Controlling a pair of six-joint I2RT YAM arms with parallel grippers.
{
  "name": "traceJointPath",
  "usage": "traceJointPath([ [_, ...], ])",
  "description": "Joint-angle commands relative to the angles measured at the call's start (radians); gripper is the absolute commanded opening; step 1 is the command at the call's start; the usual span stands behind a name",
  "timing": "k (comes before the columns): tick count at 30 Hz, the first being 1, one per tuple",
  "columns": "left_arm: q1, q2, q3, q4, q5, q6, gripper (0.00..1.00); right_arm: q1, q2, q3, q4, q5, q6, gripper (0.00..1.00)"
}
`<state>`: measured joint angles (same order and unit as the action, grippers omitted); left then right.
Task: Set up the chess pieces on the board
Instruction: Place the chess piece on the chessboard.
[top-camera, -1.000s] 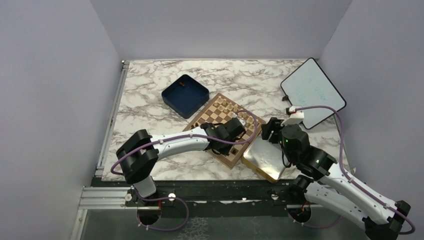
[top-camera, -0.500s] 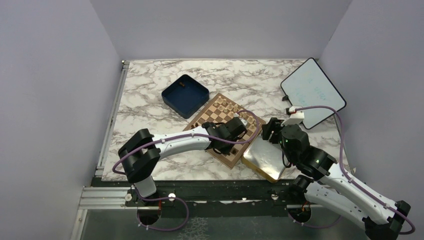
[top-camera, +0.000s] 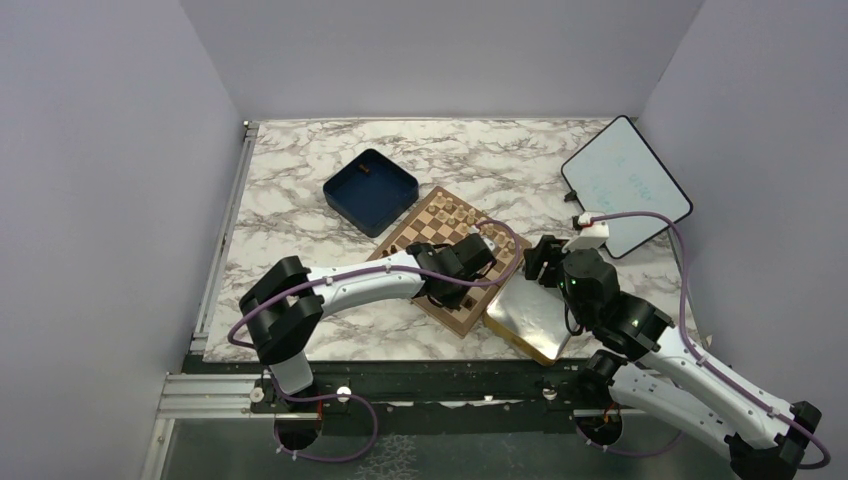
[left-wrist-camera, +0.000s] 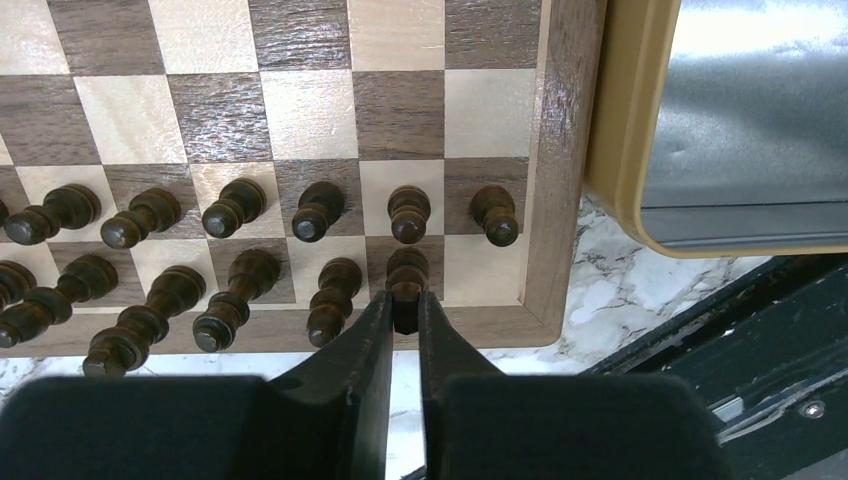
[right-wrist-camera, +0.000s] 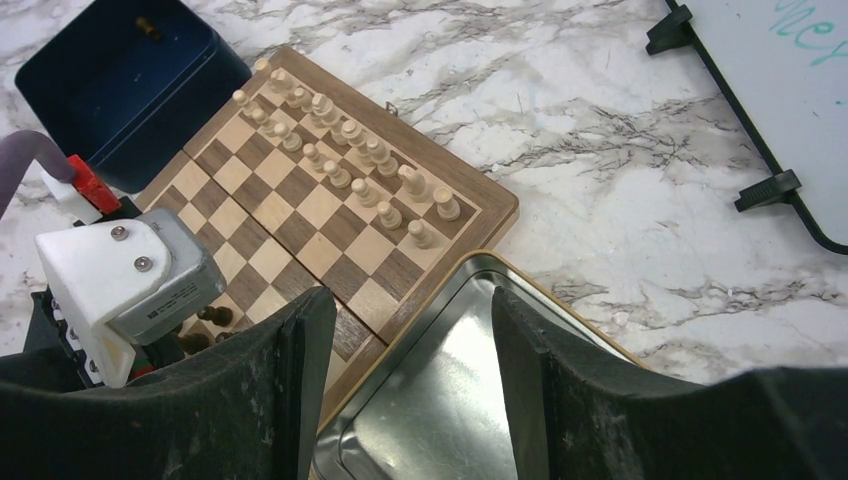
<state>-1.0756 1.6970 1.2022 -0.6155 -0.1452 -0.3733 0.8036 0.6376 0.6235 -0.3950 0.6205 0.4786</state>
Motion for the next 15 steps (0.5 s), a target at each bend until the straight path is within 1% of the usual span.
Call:
traceJointPath([
  [1, -0.006, 0.019, 0.022, -0.024, 0.016, 0.012, 0.19, -0.003, -0.016, -0.013, -0.005, 0.026, 0.005, 0.64],
  [4, -0.006, 0.022, 0.034, -0.024, 0.005, 0.014, 0.22, -0.004, -0.018, -0.014, -0.004, 0.022, 0.008, 0.64],
  [7, -0.006, 0.018, 0.051, -0.025, -0.003, 0.017, 0.30, -0.004, -0.022, -0.017, -0.004, 0.018, 0.012, 0.64],
  [9, -0.006, 0.012, 0.063, -0.022, -0.011, 0.017, 0.32, -0.004, -0.023, -0.019, -0.007, 0.016, 0.014, 0.64],
  [15, -0.004, -0.038, 0.059, 0.026, -0.035, 0.013, 0.41, -0.003, -0.038, -0.031, -0.008, 0.004, 0.026, 0.65],
])
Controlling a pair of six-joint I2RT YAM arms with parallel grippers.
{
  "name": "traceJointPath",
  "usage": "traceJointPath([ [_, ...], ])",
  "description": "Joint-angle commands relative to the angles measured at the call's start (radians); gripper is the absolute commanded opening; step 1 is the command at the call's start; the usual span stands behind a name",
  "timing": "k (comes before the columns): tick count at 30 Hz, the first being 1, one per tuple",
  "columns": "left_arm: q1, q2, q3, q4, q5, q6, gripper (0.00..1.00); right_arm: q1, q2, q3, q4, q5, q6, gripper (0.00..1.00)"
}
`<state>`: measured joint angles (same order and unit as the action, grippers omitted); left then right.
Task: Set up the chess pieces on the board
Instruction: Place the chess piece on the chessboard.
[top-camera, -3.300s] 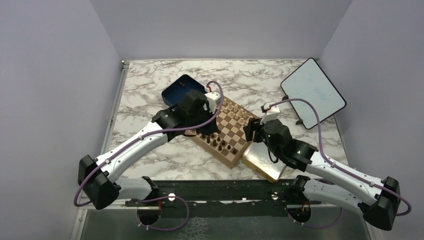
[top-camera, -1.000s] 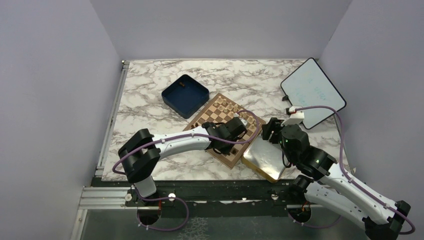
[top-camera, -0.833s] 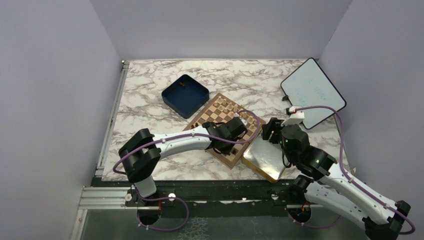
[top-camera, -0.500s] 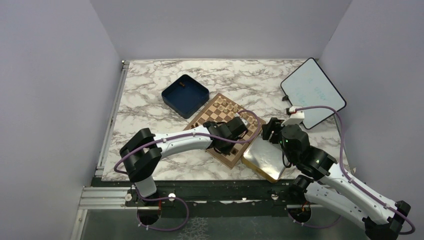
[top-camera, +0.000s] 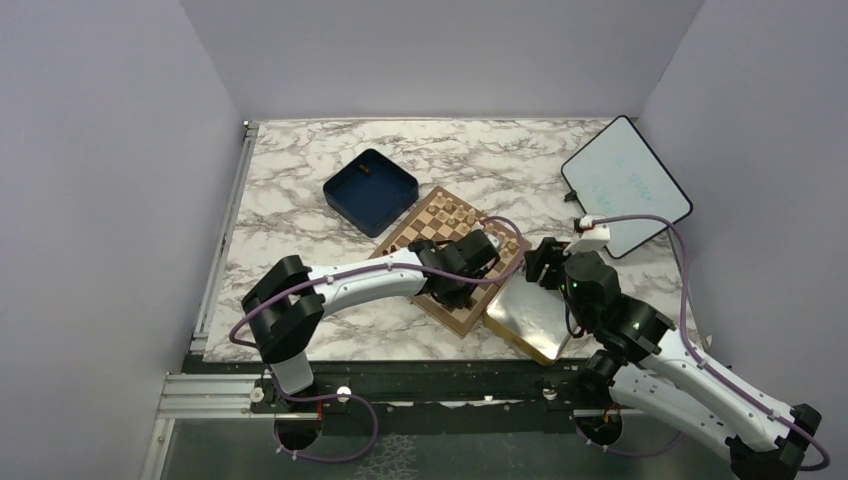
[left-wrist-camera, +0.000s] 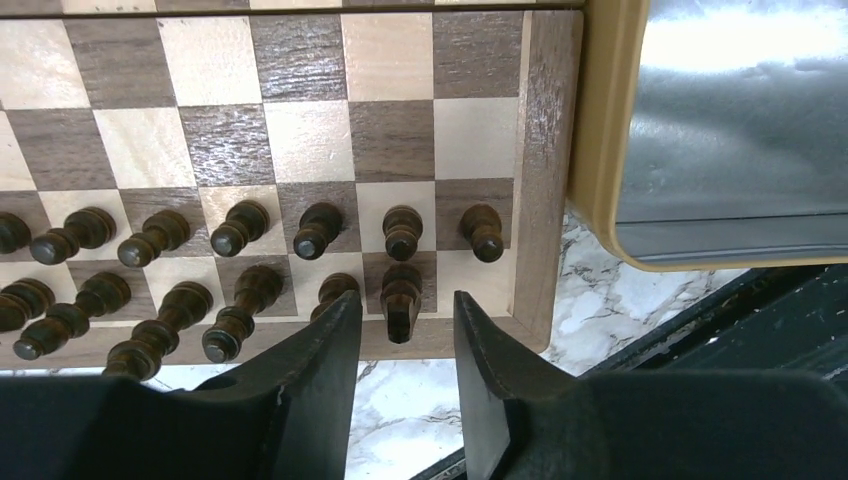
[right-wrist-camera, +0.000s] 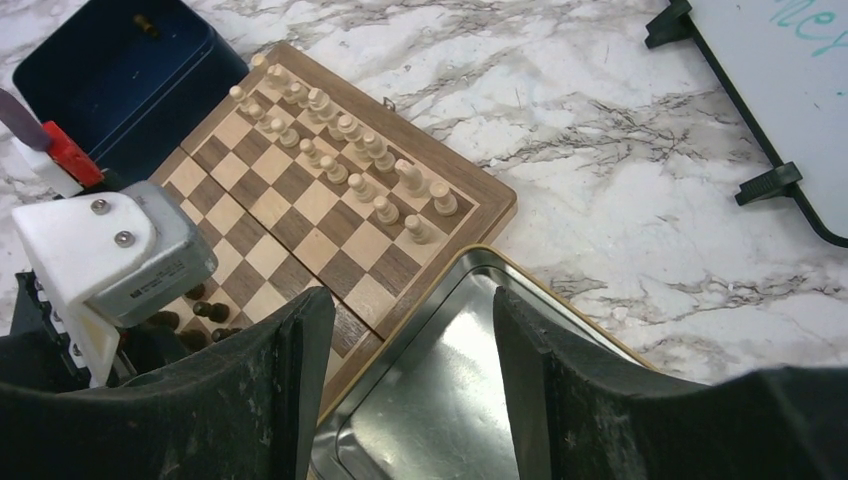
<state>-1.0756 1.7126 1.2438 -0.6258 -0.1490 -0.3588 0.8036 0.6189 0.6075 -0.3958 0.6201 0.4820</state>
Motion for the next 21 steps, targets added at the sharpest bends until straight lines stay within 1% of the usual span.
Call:
traceJointPath([
  [1, -0.002, -0.066, 0.016, 0.047, -0.032, -0.003, 0.42, -0.003, -0.021, -0.017, -0.005, 0.000, 0.025, 0.65],
  [7, 0.044, -0.140, 0.032, 0.083, -0.040, 0.007, 0.44, -0.003, -0.013, -0.041, 0.026, -0.052, 0.020, 0.69],
  [12, 0.113, -0.215, 0.056, 0.098, -0.120, 0.064, 0.47, -0.003, 0.011, -0.062, 0.065, -0.102, 0.028, 0.71],
  [14, 0.171, -0.232, 0.059, 0.104, -0.139, 0.084, 0.47, -0.004, 0.012, -0.060, 0.069, -0.113, 0.055, 0.70],
  [17, 0.288, -0.238, 0.070, 0.113, -0.135, 0.109, 0.48, -0.003, 0.004, -0.064, 0.088, -0.152, 0.079, 0.69],
  [21, 0.406, -0.227, 0.064, 0.202, -0.212, 0.162, 0.50, -0.003, -0.009, -0.077, 0.118, -0.187, 0.070, 0.68],
])
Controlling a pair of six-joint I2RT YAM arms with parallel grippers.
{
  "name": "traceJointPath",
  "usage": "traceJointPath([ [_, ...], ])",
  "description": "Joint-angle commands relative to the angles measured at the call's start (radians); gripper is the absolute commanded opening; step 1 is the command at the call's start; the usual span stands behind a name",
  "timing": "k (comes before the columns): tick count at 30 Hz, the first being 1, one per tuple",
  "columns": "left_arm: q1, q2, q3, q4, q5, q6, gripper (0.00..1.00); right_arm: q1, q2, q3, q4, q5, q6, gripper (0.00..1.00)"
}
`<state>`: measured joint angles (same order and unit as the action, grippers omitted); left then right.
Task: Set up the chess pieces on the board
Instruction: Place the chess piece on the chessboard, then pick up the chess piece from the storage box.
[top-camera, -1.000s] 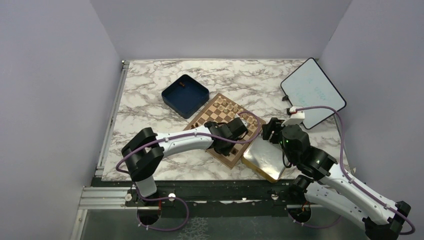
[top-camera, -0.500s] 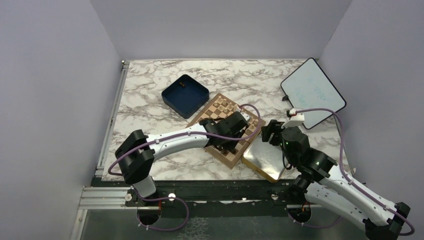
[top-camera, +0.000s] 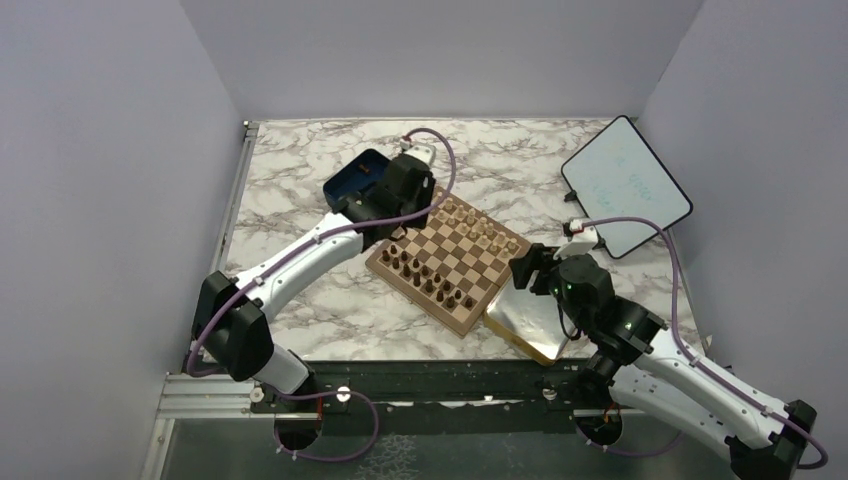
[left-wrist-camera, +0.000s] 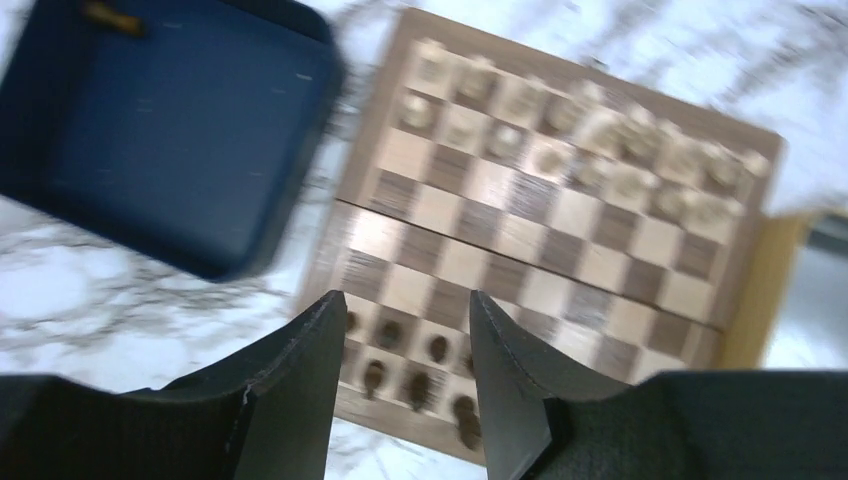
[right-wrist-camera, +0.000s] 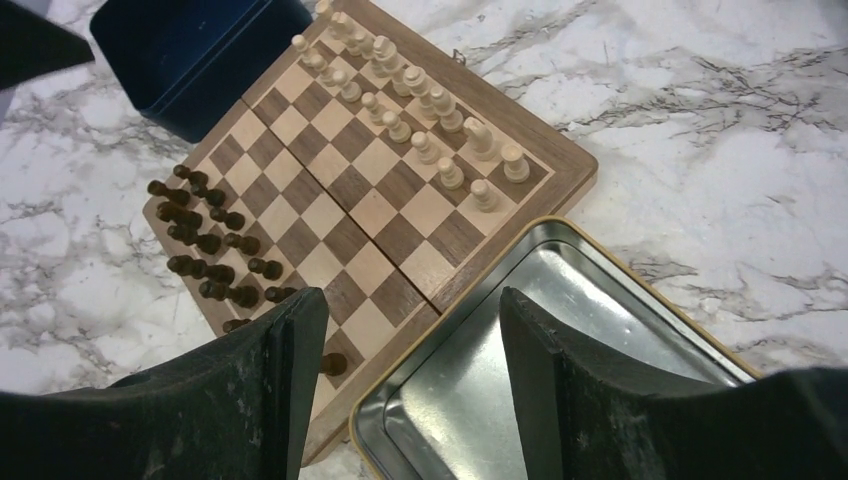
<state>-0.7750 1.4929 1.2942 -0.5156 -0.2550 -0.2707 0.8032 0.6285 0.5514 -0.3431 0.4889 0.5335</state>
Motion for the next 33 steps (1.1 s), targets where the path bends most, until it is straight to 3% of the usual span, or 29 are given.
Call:
traceJointPath([
  [1, 0.137, 0.000, 0.007, 0.122, -0.113, 0.083, 0.50, -0.002, -0.019, -0.024, 0.068, -0.056, 0.017, 0.68],
  [6, 0.294, 0.100, 0.024, 0.237, -0.117, 0.075, 0.50, -0.003, -0.004, -0.016, 0.068, -0.073, -0.009, 0.68],
  [12, 0.385, 0.314, 0.157, 0.249, -0.157, -0.057, 0.48, -0.003, 0.009, 0.003, 0.048, -0.091, -0.017, 0.68],
  [21, 0.428, 0.569, 0.328, 0.277, -0.232, -0.175, 0.42, -0.002, 0.012, 0.029, 0.054, -0.148, -0.002, 0.67],
  [27, 0.462, 0.642, 0.377, 0.334, -0.225, -0.223, 0.33, -0.003, 0.015, 0.043, 0.034, -0.143, 0.019, 0.66],
  [33, 0.499, 0.699, 0.409, 0.346, -0.204, -0.268, 0.33, -0.003, 0.025, 0.056, 0.020, -0.132, 0.013, 0.66],
])
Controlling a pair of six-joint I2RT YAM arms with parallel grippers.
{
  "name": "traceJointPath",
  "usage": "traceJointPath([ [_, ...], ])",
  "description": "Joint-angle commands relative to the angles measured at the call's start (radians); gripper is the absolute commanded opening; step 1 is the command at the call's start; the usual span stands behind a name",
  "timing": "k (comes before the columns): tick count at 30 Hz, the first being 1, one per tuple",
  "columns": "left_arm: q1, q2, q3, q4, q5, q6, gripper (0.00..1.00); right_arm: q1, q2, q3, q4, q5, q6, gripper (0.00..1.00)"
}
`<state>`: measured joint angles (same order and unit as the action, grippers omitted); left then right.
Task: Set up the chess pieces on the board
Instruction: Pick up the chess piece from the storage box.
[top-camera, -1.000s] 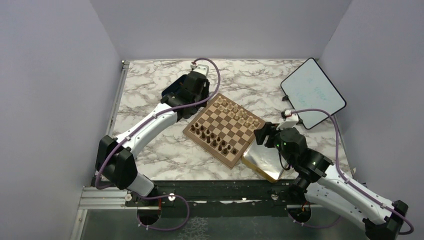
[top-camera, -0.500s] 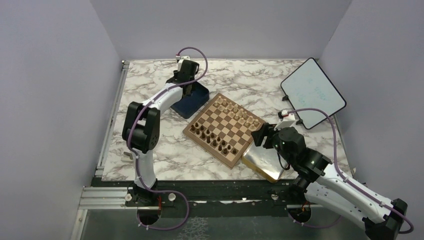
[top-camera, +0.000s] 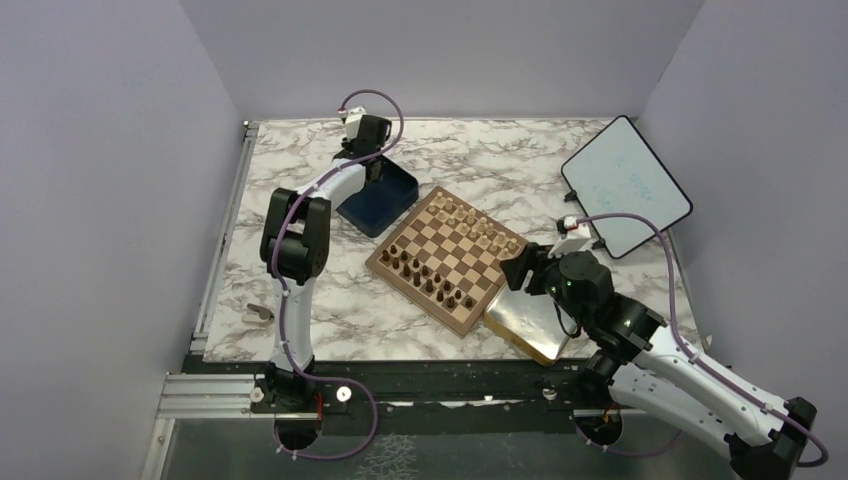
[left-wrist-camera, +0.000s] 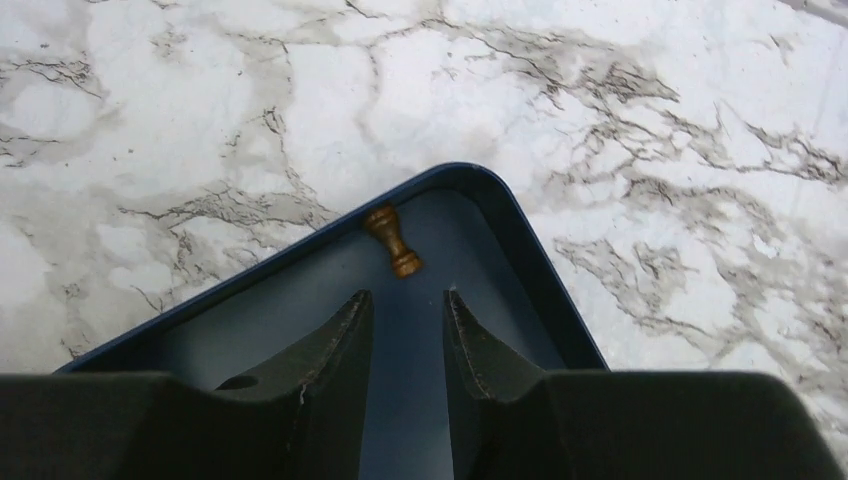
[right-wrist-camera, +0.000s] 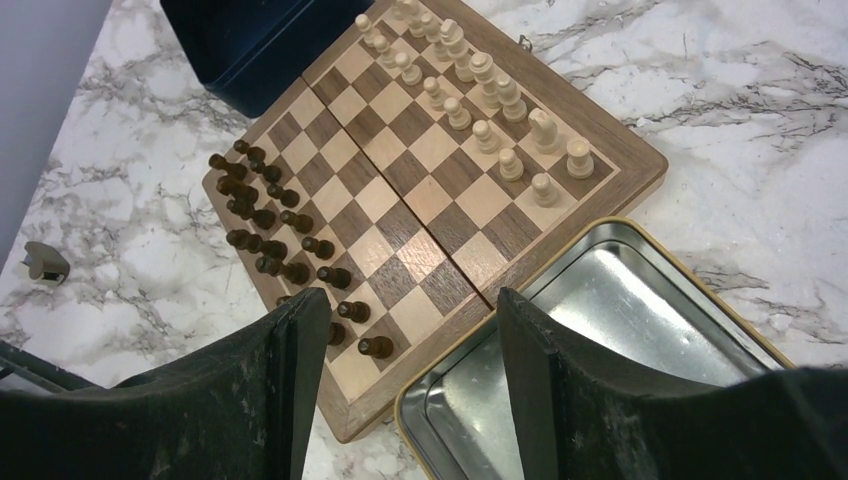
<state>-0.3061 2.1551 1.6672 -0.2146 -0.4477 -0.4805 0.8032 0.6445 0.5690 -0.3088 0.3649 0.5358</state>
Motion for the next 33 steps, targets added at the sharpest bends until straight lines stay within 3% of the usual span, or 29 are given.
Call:
traceJointPath([
  [1, 0.037, 0.041, 0.036, 0.049, 0.001, -0.068, 0.32, -0.002, 0.012, 0.042, -0.018, -0.008, 0.009, 0.66],
  [23, 0.059, 0.129, 0.059, 0.074, 0.062, -0.097, 0.37, -0.003, 0.006, 0.031, -0.036, 0.004, 0.023, 0.66],
  [33, 0.060, 0.152, 0.053, 0.049, 0.078, -0.115, 0.33, -0.004, 0.003, 0.027, -0.043, 0.005, 0.024, 0.67],
])
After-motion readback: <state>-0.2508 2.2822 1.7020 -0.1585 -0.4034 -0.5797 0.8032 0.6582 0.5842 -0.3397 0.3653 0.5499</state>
